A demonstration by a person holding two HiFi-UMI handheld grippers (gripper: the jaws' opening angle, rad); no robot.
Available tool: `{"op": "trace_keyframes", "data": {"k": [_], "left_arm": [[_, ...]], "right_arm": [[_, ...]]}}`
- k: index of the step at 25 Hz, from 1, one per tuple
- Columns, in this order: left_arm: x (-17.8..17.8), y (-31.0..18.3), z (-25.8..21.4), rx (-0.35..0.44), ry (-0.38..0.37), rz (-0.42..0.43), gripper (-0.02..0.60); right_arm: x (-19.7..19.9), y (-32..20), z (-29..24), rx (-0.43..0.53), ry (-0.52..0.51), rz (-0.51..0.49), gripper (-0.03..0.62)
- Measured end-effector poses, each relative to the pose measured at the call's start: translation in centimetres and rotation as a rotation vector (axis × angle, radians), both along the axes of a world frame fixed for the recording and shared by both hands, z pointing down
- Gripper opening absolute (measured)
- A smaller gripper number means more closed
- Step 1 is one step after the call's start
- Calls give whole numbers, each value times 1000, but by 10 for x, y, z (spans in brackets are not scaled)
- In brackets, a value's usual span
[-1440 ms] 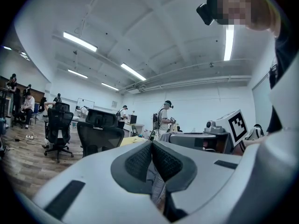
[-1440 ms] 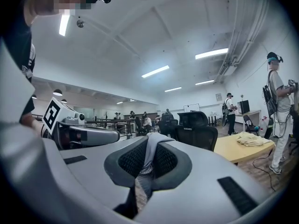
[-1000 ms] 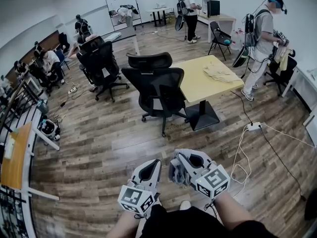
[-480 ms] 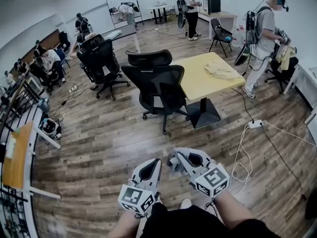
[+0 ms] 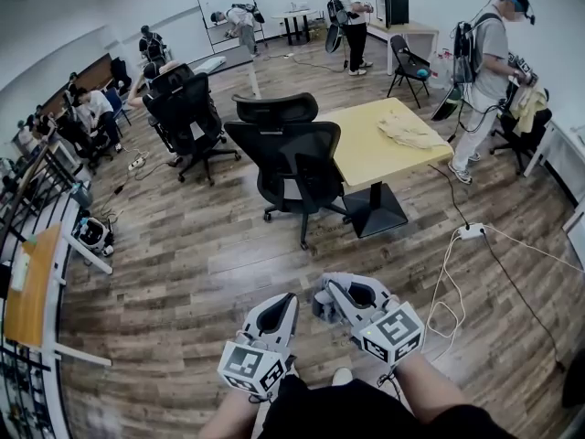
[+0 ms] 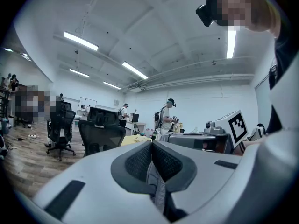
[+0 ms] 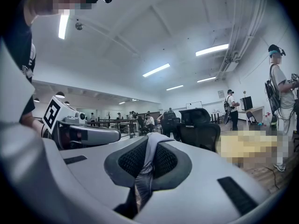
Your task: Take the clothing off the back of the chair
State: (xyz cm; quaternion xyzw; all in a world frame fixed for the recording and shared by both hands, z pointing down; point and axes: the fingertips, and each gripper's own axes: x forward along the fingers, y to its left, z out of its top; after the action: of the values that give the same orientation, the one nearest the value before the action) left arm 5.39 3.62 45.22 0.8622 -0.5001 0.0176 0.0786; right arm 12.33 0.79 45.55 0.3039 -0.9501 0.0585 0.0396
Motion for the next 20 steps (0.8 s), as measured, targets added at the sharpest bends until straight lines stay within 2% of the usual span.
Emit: {"op": "trace_keyframes", "data": {"k": [20], "left_arm": [[7,-10,7,-17,5,6,17]], "right_arm": [[3,-6,7,-17,0,-3,26]]}}
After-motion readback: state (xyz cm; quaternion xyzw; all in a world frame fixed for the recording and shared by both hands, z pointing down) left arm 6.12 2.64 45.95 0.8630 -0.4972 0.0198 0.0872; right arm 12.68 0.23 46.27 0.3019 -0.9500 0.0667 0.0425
